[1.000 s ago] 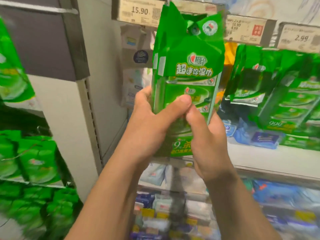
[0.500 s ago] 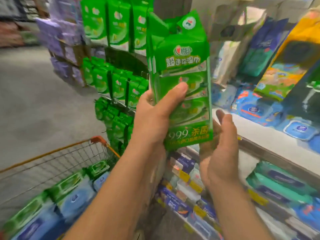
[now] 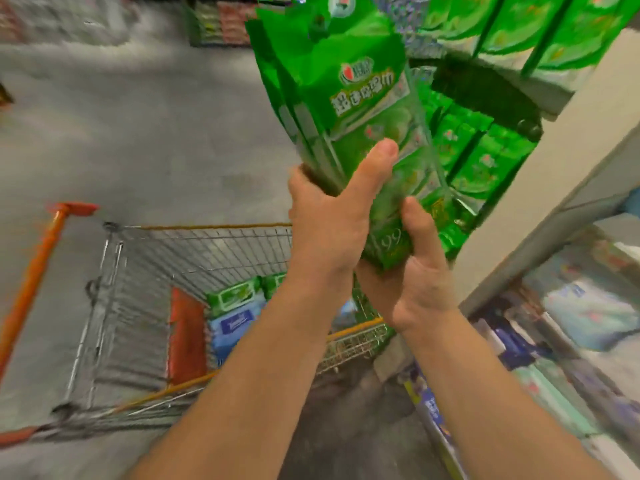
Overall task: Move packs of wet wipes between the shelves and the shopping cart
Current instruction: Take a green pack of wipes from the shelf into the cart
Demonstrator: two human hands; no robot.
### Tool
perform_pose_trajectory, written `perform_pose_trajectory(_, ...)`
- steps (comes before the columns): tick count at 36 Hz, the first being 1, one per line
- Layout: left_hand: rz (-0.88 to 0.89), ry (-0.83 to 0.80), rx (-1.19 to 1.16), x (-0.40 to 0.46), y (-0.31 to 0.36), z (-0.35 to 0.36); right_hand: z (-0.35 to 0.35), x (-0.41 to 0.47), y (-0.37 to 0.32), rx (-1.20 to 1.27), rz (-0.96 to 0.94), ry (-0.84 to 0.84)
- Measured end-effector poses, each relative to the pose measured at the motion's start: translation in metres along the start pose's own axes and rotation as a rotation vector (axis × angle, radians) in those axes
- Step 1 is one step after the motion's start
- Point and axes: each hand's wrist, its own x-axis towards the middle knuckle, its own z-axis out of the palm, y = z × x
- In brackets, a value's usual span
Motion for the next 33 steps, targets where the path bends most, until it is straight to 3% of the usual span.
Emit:
perform_pose_trajectory(5,0.123,0.046,0.093,0.049,0.029,-0.075,0.002,0.043,0.034,-0.061,0.110,0.042)
perform_pose_trajectory(9,0.088,0.078,0.190,0.084,0.045,-0.151,-0.008,0.069,0.066,-0.172,0.202,0.060)
perform_pose_trajectory(19,-0.401,0.040,0.319,0.122,-0.009,-0.294,-0.065,0.104,0.136,-0.491,0.470,0.172)
perform_pose_trajectory(27,-0.747,-0.002,0.395,0.125,-0.104,-0.336,-0.114,0.129,0.188,-0.698,0.804,0.167)
perform_pose_trajectory(33,-0.938,0.078,0.404,0.126,-0.193,-0.374,-0.169,0.153,0.240,-0.731,1.053,0.204)
